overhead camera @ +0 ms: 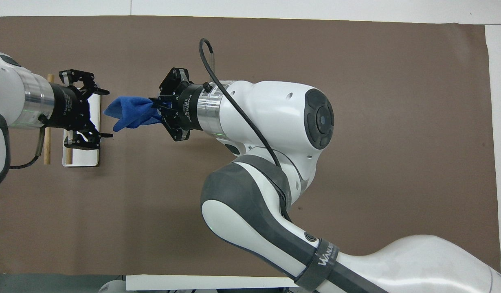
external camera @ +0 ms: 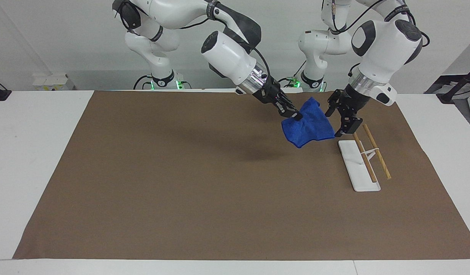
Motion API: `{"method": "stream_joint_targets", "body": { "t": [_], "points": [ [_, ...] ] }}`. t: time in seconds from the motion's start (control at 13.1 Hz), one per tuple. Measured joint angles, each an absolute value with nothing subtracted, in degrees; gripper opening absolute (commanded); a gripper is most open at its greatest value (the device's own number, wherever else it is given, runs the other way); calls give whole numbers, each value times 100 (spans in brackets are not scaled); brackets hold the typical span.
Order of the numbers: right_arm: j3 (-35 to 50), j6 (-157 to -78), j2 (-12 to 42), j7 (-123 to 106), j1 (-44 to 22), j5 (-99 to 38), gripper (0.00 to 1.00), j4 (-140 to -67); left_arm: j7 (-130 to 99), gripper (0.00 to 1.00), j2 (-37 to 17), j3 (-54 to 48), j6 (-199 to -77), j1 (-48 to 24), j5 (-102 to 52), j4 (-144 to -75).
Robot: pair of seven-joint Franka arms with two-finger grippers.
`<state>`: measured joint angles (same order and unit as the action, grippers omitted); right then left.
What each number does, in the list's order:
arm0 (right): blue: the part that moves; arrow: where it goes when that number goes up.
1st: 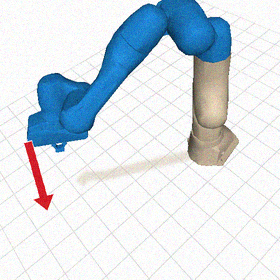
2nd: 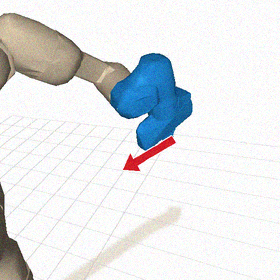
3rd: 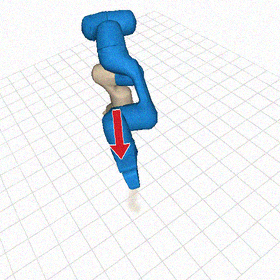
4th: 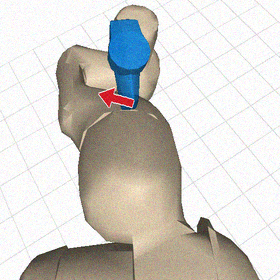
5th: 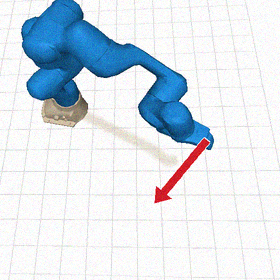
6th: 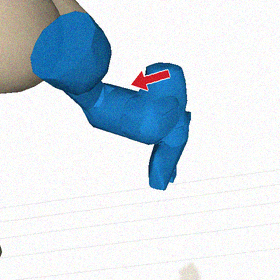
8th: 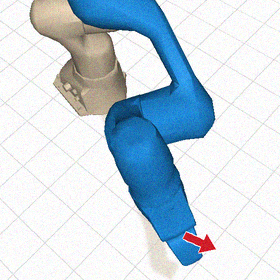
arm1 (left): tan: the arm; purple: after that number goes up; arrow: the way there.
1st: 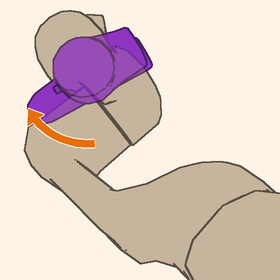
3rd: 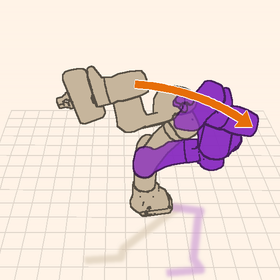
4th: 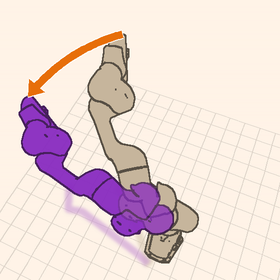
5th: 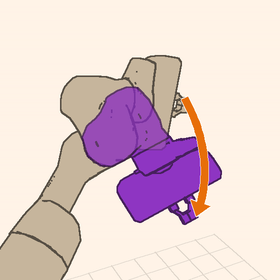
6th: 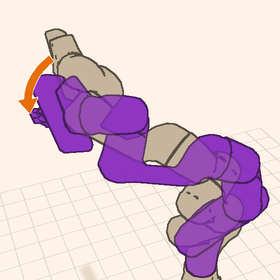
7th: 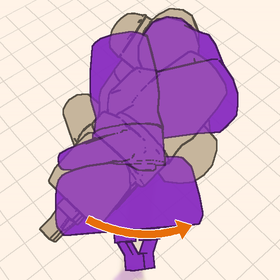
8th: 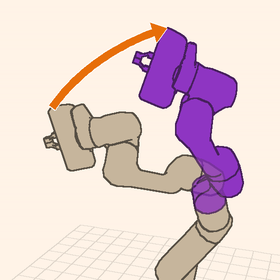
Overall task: Right arm passes towel to left arm to hang
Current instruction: 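Close the left gripper on the towel held by the right gripper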
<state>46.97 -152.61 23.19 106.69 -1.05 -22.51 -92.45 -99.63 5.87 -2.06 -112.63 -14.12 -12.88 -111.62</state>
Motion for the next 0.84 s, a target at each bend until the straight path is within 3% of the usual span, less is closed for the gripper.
{"method": "stream_joint_targets", "body": {
  "t": [0.08,0.23,0.3,0.53,0.76,0.84],
  "points": [
    [4697,-15261,2323,10669,-107,-2251,0,-9245,-9973,92,589,-208,-11264,-1484,-1288,-11204],
    [4698,-15261,2326,10669,-110,-2251,0,-9243,-9976,68,595,-211,-11279,-1555,-1289,-11286],
    [4698,-15261,2326,10669,-111,-2251,0,-9243,-9976,61,595,-208,-11284,-1555,-1289,-11299],
    [4698,-15261,2327,10669,-111,-2251,0,-9241,-9975,50,597,-200,-11327,-1554,-1289,-11303],
    [4698,-15261,2329,10669,-111,-2251,0,-9240,-9975,7,596,-202,-11419,-1555,-1295,-11391],
    [4698,-15261,2329,10669,-111,-2251,0,-9240,-9975,0,595,-202,-11434,-1555,-1303,-11419]
  ]
}}
